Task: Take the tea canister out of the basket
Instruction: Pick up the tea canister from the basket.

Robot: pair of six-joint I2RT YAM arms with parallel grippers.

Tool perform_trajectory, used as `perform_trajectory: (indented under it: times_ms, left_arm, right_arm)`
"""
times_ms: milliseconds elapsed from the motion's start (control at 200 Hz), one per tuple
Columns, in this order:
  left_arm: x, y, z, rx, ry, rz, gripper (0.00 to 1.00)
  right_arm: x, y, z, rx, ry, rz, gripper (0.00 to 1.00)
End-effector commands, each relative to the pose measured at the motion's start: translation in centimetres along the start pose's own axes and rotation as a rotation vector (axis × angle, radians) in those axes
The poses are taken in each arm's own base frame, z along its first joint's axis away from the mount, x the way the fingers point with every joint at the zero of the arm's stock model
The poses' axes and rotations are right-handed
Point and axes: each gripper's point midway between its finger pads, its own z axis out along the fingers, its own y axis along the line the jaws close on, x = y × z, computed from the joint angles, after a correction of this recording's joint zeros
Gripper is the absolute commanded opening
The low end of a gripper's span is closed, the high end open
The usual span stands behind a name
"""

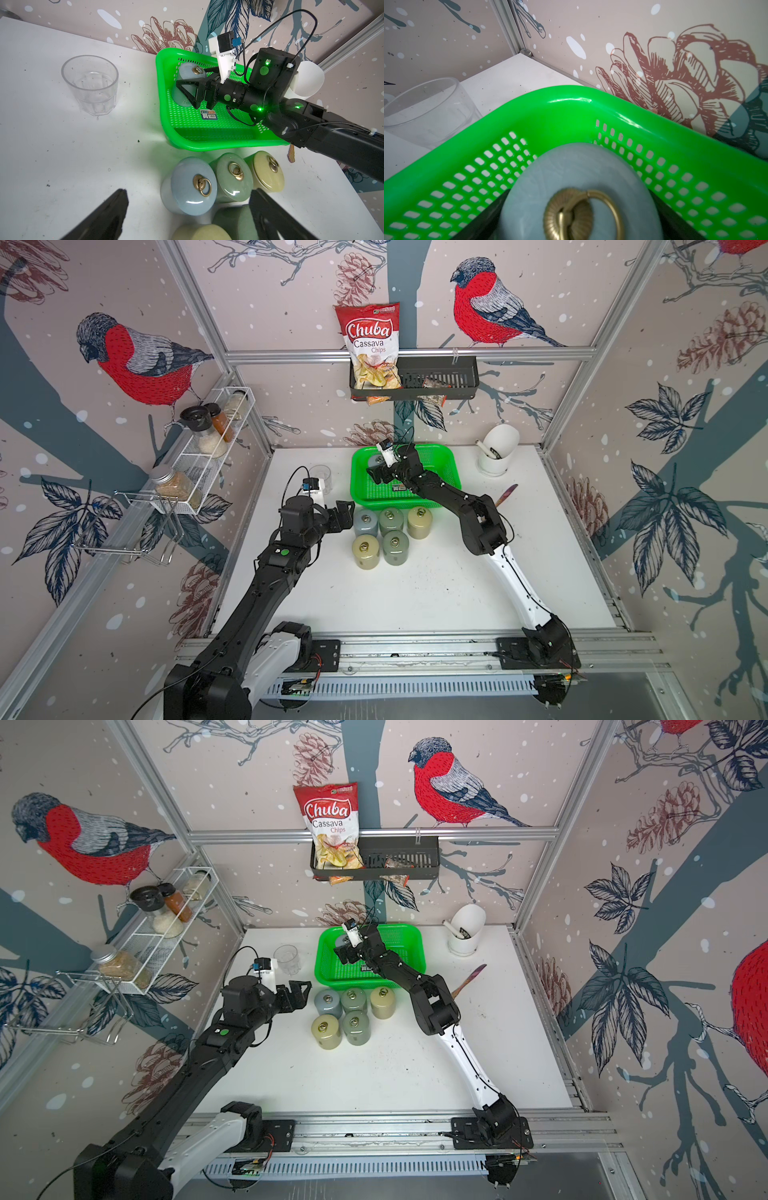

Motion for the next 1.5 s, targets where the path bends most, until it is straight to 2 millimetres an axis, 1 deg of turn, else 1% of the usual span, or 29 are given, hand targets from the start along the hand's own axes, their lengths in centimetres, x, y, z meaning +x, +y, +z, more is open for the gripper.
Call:
perform_trajectory:
  times_ms: [0, 205, 345, 450, 480, 520, 610, 735, 880, 890, 915, 971, 1066, 1121, 1181, 1211, 1331, 1496]
  left_arm:
    - [-0.4, -0.1, 0.0, 0.002, -0.017, 0.009, 0.96]
    - [-0.6, -0.1, 0.0, 0.001, -0.022, 0.012, 0.95]
    - [-0.6, -0.1, 0.1, 0.000, -0.019, 0.013, 0.96]
    - [-0.5, -0.1, 0.1, -0.001, -0.016, 0.012, 0.96]
    - [-0.6, 0.0, 0.1, -0.002, -0.017, 0.012, 0.95]
    - [-0.5, 0.0, 0.2, -0.003, -0.016, 0.012, 0.95]
    - [-0.3, 0.1, 0.2, -0.005, -0.012, 0.011, 0.95]
    - [-0.4, 0.0, 0.2, -0.004, -0.014, 0.012, 0.95]
    - [-0.5, 0.0, 0.1, -0.003, -0.016, 0.012, 0.95]
    - [-0.5, 0.0, 0.1, -0.003, -0.017, 0.012, 0.95]
    - [-0.6, 0.0, 0.0, -0.004, -0.019, 0.012, 0.95]
    - [-0.6, 0.0, 0.0, -0.003, -0.019, 0.010, 0.95]
    - [-0.6, 0.0, -0.2, -0.004, -0.023, 0.011, 0.95]
    - [-0.6, -0.1, -0.2, -0.004, -0.026, 0.011, 0.95]
    - [-0.6, -0.1, -0.3, -0.004, -0.027, 0.009, 0.95]
    - [-0.6, 0.0, -0.3, -0.006, -0.028, 0.008, 0.95]
    - [-0.6, -0.1, -0.3, -0.005, -0.028, 0.009, 0.95]
    - [-0.5, 0.0, -0.3, -0.005, -0.027, 0.008, 0.95]
  right_arm:
    - [-1.3, 0.3, 0.1, -0.021, -0.055, 0.001, 0.90]
    - [-1.0, 0.4, 0.1, -0.025, -0.049, -0.007, 0.77]
    - [-1.4, 0.2, -0.1, -0.010, -0.050, -0.008, 0.67]
    - [-1.7, 0.1, -0.6, 0.005, -0.061, -0.006, 0.62]
    - [-2.2, 0.1, -0.9, 0.008, -0.071, -0.009, 0.61]
    - [-2.4, 0.1, -1.2, 0.011, -0.075, -0.009, 0.60]
    - [-3.4, 0.1, -2.0, 0.023, -0.089, -0.018, 0.57]
    - [-5.1, 0.4, -3.6, 0.037, -0.107, -0.039, 0.53]
    - [-7.7, 1.2, -6.4, 0.054, -0.155, -0.073, 0.50]
    - [-8.1, 1.2, -6.7, 0.055, -0.163, -0.077, 0.50]
    - [-8.2, 1.4, -7.1, 0.058, -0.167, -0.082, 0.49]
    - [-9.5, 1.8, -8.4, 0.068, -0.190, -0.101, 0.48]
    - [-11.1, 2.5, -10.5, 0.081, -0.217, -0.131, 0.45]
    - [-12.4, 3.1, -12.1, 0.086, -0.242, -0.148, 0.44]
    - [-13.2, 3.4, -13.5, 0.095, -0.254, -0.157, 0.44]
    - [-14.0, 3.7, -14.4, 0.099, -0.270, -0.162, 0.43]
    - [-15.9, 4.6, -17.9, 0.108, -0.316, -0.181, 0.42]
    - [-17.7, 5.9, -22.4, 0.121, -0.349, -0.202, 0.42]
